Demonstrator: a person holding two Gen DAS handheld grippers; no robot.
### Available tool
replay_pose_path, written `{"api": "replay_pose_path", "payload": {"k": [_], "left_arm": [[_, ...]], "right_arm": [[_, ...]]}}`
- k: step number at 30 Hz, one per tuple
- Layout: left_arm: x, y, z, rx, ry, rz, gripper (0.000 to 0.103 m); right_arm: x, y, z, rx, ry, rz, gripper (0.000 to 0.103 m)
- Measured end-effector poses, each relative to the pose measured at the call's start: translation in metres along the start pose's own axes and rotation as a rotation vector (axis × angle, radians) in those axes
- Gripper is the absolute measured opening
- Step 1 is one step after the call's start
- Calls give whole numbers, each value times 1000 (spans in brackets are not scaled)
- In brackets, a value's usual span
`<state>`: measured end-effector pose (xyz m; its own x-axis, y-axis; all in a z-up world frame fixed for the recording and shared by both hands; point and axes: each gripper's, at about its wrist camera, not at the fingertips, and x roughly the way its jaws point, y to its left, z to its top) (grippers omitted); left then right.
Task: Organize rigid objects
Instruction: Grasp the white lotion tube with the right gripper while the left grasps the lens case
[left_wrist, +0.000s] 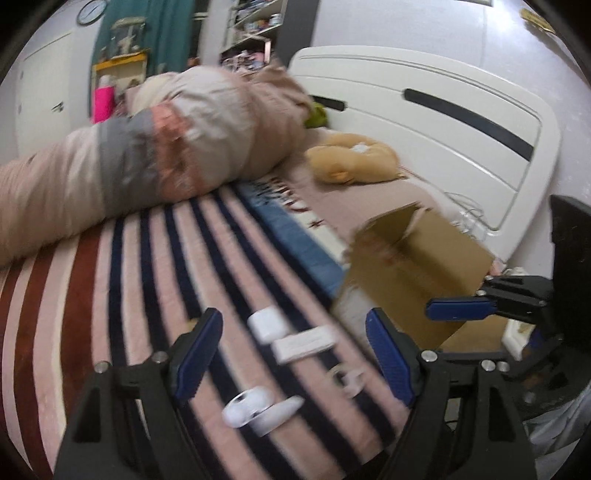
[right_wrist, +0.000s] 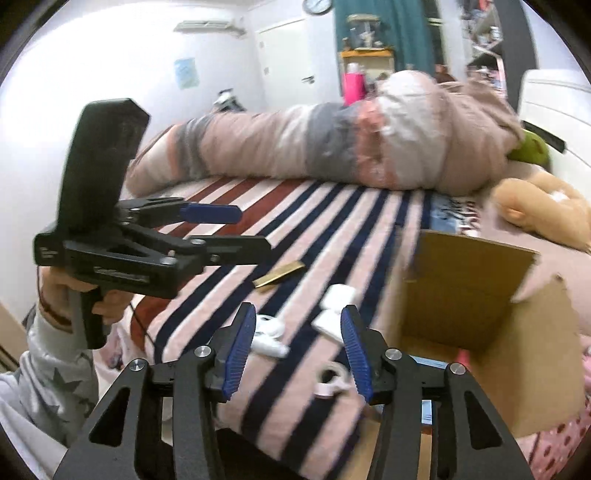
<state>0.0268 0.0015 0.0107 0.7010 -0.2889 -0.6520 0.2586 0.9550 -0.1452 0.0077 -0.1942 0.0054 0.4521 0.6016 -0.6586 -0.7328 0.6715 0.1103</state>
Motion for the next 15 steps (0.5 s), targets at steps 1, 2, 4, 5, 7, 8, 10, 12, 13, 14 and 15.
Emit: {"api": "replay_pose_path", "payload": {"k": [1, 2, 4, 5, 7, 8, 10, 12, 13, 14, 15], "left_arm": [[1, 8, -5, -9, 5, 7, 77], [2, 20, -15, -21, 12, 16, 77], [6, 34, -28, -36, 25, 20, 77], [10, 42, -35, -43, 34, 20, 77], [17, 57, -49, -54, 54, 19, 77], [21, 61, -54, -55, 63, 19, 77], [29, 72, -68, -56, 83, 16, 77], [37, 81, -78, -64, 98, 3, 77], [41, 85, -83, -71, 106, -8, 77], [44, 88, -87, -74, 112, -15, 77], [47, 90, -91, -74, 118, -22, 77]], "right_arm": [[8, 8, 1, -11, 13, 9, 44], [16, 18, 1, -28, 26, 17, 45], [36, 33, 1, -56, 62, 30, 46], [44, 37, 0, -63, 79, 36, 49], [63, 44, -3, -62, 119, 53, 57], [75, 46, -5, -54, 141, 56, 62], [98, 46, -12, -28, 189, 50, 64], [120, 43, -18, 3, 240, 36, 70], [132, 41, -22, 19, 267, 31, 71], [142, 38, -25, 28, 290, 27, 72], [152, 36, -29, 36, 316, 16, 72]]}}
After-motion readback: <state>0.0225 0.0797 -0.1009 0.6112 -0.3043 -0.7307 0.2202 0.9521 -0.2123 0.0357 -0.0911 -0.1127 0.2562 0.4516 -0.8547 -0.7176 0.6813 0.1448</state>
